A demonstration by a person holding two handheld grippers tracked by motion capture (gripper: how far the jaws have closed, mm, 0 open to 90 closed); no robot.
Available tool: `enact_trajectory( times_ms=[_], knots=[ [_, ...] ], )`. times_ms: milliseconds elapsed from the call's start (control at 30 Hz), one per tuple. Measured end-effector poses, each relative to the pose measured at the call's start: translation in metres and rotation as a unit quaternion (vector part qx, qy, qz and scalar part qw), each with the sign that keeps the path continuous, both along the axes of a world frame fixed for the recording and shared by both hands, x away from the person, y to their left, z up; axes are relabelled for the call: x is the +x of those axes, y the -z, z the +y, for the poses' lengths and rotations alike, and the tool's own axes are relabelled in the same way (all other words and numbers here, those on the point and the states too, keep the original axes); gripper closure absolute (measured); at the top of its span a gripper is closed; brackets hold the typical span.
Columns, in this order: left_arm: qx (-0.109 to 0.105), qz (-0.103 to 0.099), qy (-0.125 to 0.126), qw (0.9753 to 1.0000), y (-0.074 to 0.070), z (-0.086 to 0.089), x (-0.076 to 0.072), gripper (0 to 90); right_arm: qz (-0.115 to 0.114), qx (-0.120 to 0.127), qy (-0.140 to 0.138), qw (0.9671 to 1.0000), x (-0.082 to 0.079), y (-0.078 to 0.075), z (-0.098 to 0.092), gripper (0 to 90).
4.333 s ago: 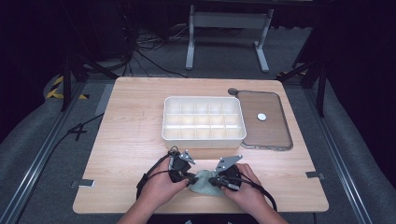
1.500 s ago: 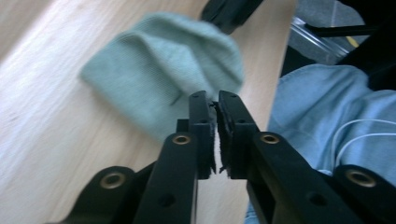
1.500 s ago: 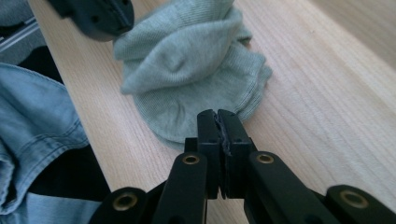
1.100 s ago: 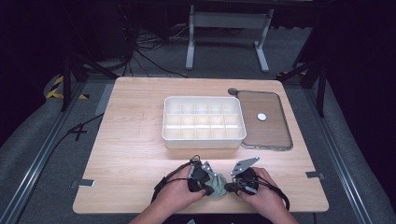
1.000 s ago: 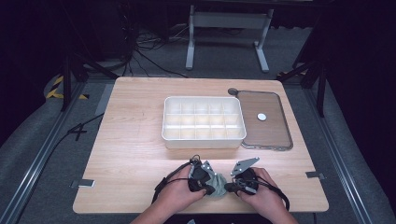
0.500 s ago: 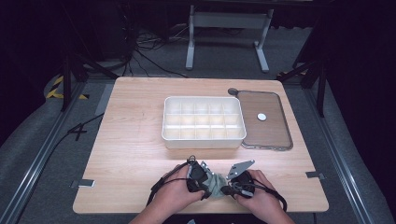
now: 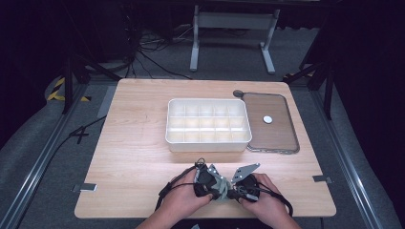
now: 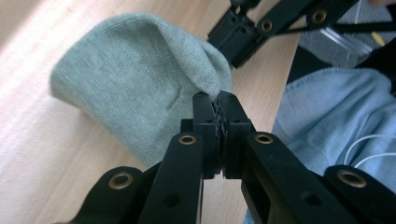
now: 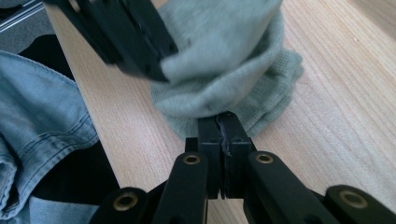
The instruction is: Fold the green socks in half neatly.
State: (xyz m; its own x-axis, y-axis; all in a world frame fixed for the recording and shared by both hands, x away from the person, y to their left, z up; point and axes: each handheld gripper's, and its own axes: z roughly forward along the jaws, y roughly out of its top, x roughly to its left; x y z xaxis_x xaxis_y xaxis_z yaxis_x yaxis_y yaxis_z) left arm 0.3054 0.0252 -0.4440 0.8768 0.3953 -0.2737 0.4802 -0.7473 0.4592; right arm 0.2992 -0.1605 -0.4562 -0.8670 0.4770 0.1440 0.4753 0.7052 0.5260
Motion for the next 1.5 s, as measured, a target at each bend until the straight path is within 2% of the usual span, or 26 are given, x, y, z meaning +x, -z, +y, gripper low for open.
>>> enact_trajectory(
  times_ms=[33,100,200,300,400,500,633,733,833,933,1000,1033,1067,1200,1267,1367,1433,1500],
  knots=[
    [-0.006,0.01,-0.005,0.9999,0.005,-0.001,0.001,86.6,0.0,-0.001,0.0,1.0,0.0,0.0,0.0,89.3],
    [-0.012,0.016,-0.004,0.9998,0.006,0.0,0.002,84.7,0.0,-0.002,0.001,1.0,0.0,0.0,0.0,89.2],
    [-0.031,0.03,-0.012,0.999,0.006,0.001,0.002,73.9,-0.002,-0.004,0.002,1.0,0.0,-0.001,-0.001,88.0],
    [-0.04,0.035,-0.005,0.9986,0.005,0.003,0.0,65.8,-0.005,0.005,0.005,1.0,0.001,-0.009,-0.006,87.0],
    [-0.05,0.037,-0.001,0.9981,-0.001,0.007,-0.001,59.6,-0.019,0.018,0.012,0.9996,0.001,-0.022,-0.012,86.8],
    [-0.063,0.028,-0.004,0.9976,-0.012,0.016,-0.001,63.2,-0.033,0.033,0.015,0.9988,0.0,-0.032,-0.014,86.5],
    [-0.075,0.017,-0.017,0.9969,-0.019,0.029,0.001,68.1,-0.061,0.064,0.01,0.996,0.0,-0.04,-0.004,84.8],
    [-0.073,0.023,-0.023,0.9968,-0.018,0.034,0.001,70.5,-0.084,0.088,0.008,0.9926,0.0,-0.042,0.007,82.8],
    [-0.075,0.016,-0.017,0.9969,-0.014,0.031,0.0,69.9,-0.1,0.106,0.004,0.9894,0.001,-0.045,0.018,82.4],
    [-0.073,0.005,-0.01,0.9973,-0.006,0.021,-0.003,67.3,-0.1,0.106,0.001,0.9894,0.002,-0.044,0.023,82.3],
    [-0.067,0.008,-0.001,0.9977,-0.002,0.017,-0.004,66.5,-0.091,0.097,0.002,0.9911,0.004,-0.039,0.026,81.1],
    [-0.067,0.01,0.006,0.9977,-0.001,0.016,-0.005,64.3,-0.079,0.085,0.003,0.9933,0.006,-0.034,0.025,80.5],
    [-0.069,0.013,0.007,0.9975,-0.001,0.016,-0.006,64.3,-0.079,0.085,0.003,0.9933,0.006,-0.034,0.025,80.5],
    [-0.102,0.018,0.009,0.9945,-0.011,0.025,-0.003,61.5,-0.058,0.061,0.007,0.9964,0.008,-0.023,0.021,82.6],
    [-0.115,0.02,0.0,0.9932,-0.016,0.03,-0.001,61.1,-0.055,0.051,0.005,0.9972,0.008,-0.021,0.02,83.4],
    [-0.118,-0.005,-0.023,0.9928,-0.02,0.037,0.005,64.0,-0.049,0.04,-0.002,0.998,0.008,-0.019,0.018,83.8],
    [-0.115,-0.044,-0.036,0.9917,-0.018,0.037,0.009,71.0,-0.048,0.033,-0.002,0.9983,0.007,-0.017,0.017,83.7],
    [-0.106,-0.074,-0.042,0.9907,-0.014,0.032,0.012,79.0,-0.046,0.029,-0.004,0.9985,0.006,-0.015,0.017,83.0]
  ],
)
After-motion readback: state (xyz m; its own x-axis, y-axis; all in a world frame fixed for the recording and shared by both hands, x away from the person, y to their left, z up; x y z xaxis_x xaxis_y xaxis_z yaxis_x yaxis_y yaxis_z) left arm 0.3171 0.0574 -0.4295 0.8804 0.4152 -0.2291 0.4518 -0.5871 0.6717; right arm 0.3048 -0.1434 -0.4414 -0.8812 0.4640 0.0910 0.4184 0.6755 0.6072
